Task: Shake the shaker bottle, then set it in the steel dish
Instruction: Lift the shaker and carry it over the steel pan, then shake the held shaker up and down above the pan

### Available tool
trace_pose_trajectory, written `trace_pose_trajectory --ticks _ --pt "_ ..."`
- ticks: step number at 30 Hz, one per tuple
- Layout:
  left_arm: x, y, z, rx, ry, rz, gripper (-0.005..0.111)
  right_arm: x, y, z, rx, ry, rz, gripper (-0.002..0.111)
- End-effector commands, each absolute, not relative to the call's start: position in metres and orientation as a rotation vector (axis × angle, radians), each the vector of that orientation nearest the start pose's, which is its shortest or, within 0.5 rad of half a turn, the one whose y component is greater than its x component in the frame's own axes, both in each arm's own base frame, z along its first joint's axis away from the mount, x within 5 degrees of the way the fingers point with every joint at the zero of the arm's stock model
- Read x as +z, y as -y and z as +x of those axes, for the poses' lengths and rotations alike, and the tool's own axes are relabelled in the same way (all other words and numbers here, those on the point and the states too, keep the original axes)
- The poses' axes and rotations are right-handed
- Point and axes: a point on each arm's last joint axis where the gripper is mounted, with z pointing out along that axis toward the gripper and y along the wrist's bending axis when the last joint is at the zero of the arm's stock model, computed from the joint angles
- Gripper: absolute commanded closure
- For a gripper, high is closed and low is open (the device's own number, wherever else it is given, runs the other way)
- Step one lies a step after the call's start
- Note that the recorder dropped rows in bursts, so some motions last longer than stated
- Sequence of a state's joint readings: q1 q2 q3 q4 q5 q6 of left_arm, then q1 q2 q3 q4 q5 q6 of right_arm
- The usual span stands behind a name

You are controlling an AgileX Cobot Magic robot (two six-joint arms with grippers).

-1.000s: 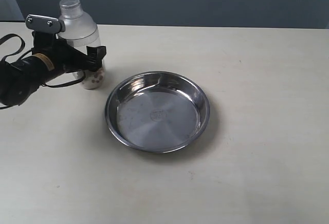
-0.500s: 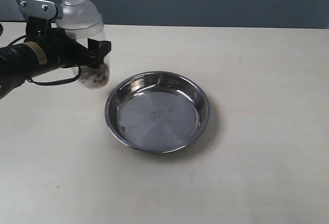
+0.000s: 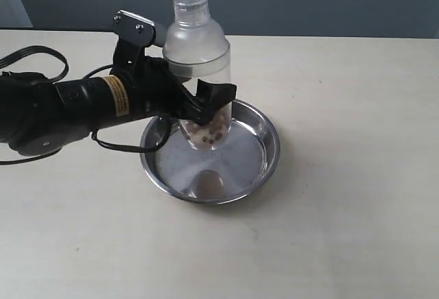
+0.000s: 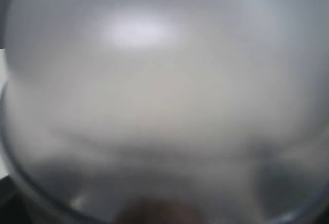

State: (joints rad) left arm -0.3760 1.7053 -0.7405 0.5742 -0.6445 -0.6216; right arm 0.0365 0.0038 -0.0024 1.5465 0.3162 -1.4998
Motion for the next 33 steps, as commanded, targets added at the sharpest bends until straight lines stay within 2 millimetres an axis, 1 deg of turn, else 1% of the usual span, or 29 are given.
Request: trace_pose_trajectory --ticks 1,2,4,5,6,7,9,10,11,12,13,14,15,16,17,18,20,21,22,23,24,25,26,27,28,29,31,32,33 --pt "0.233 0.155 0.304 -0.717 -1.736 0.426 0.106 0.212 -0.030 0.051 0.304 -1.482 -0.252 0.109" --pt "0.228 0.156 0.303 -0.676 -1.791 0.462 0.106 0.212 -0.030 0.051 0.304 -1.482 -0.252 0.109" --pt "0.202 0.157 0.300 -0.595 -1.957 0.481 0.106 0.212 -0.030 0.051 0.300 -1.482 -0.248 0.109" --pt "0.191 0.158 0.298 -0.597 -1.983 0.495 0.106 0.212 -0.030 0.051 0.300 -1.482 -0.248 0.109" --pt "0.191 0.161 0.297 -0.644 -1.951 0.491 0.106 0.212 -0.030 0.051 0.300 -1.482 -0.248 0.109" --pt "0.196 0.163 0.298 -0.692 -1.906 0.471 0.106 0.212 -0.030 0.051 0.300 -1.482 -0.247 0.109" --pt "0.229 0.168 0.299 -0.812 -1.740 0.426 0.106 0.212 -0.030 0.051 0.299 -1.482 -0.246 0.109" --pt "0.247 0.168 0.301 -0.807 -1.689 0.432 0.106 0.212 -0.030 0.051 0.299 -1.482 -0.246 0.109" --pt "0.258 0.168 0.303 -0.766 -1.687 0.449 0.106 0.212 -0.030 0.051 0.299 -1.482 -0.246 0.109" --pt "0.261 0.166 0.304 -0.697 -1.731 0.479 0.106 0.212 -0.030 0.051 0.299 -1.482 -0.246 0.109" --pt "0.253 0.164 0.305 -0.607 -1.819 0.503 0.106 0.212 -0.030 0.051 0.299 -1.482 -0.246 0.109" --pt "0.238 0.162 0.303 -0.554 -1.917 0.503 0.106 0.212 -0.030 0.051 0.299 -1.482 -0.246 0.109" --pt "0.219 0.160 0.299 -0.514 -2.002 0.526 0.106 0.212 -0.030 0.051 0.299 -1.482 -0.246 0.109" --pt "0.203 0.161 0.295 -0.531 -2.033 0.556 0.106 0.212 -0.030 0.051 0.299 -1.482 -0.246 0.109" --pt "0.199 0.163 0.292 -0.577 -2.023 0.559 0.106 0.212 -0.030 0.051 0.299 -1.482 -0.246 0.109" --pt "0.202 0.167 0.290 -0.649 -1.982 0.550 0.106 0.212 -0.030 0.051 0.299 -1.482 -0.246 0.109" --pt "0.231 0.174 0.294 -0.775 -1.845 0.485 0.106 0.212 -0.030 0.051 0.299 -1.482 -0.246 0.109" --pt "0.252 0.174 0.295 -0.773 -1.784 0.488 0.106 0.212 -0.030 0.051 0.299 -1.482 -0.246 0.109" --pt "0.264 0.175 0.296 -0.720 -1.773 0.526 0.106 0.212 -0.030 0.051 0.299 -1.482 -0.246 0.109" --pt "0.264 0.174 0.296 -0.660 -1.820 0.539 0.106 0.212 -0.030 0.051 0.299 -1.482 -0.246 0.109" --pt "0.252 0.171 0.295 -0.558 -1.915 0.565 0.106 0.212 -0.030 0.051 0.299 -1.482 -0.246 0.109" --pt "0.240 0.170 0.293 -0.518 -1.970 0.587 0.106 0.212 -0.030 0.051 0.299 -1.482 -0.246 0.109" --pt "0.228 0.171 0.291 -0.511 -1.996 0.621 0.106 0.212 -0.030 0.051 0.299 -1.482 -0.246 0.109" --pt "0.219 0.175 0.288 -0.574 -1.996 0.641 0.106 0.212 -0.030 0.051 0.299 -1.482 -0.246 0.109" --pt "0.218 0.179 0.287 -0.630 -1.972 0.646 0.106 0.212 -0.030 0.051 0.299 -1.482 -0.246 0.109" --pt "0.222 0.183 0.288 -0.670 -1.927 0.664 0.106 0.212 -0.030 0.051 0.299 -1.482 -0.246 0.109" --pt "0.250 0.189 0.298 -0.706 -1.824 0.632 0.106 0.212 -0.030 0.051 0.297 -1.483 -0.244 0.109" --pt "0.266 0.189 0.302 -0.684 -1.791 0.618 0.106 0.212 -0.030 0.051 0.297 -1.483 -0.244 0.109" --pt "0.276 0.188 0.305 -0.644 -1.786 0.612 0.106 0.212 -0.030 0.051 0.297 -1.483 -0.244 0.109"
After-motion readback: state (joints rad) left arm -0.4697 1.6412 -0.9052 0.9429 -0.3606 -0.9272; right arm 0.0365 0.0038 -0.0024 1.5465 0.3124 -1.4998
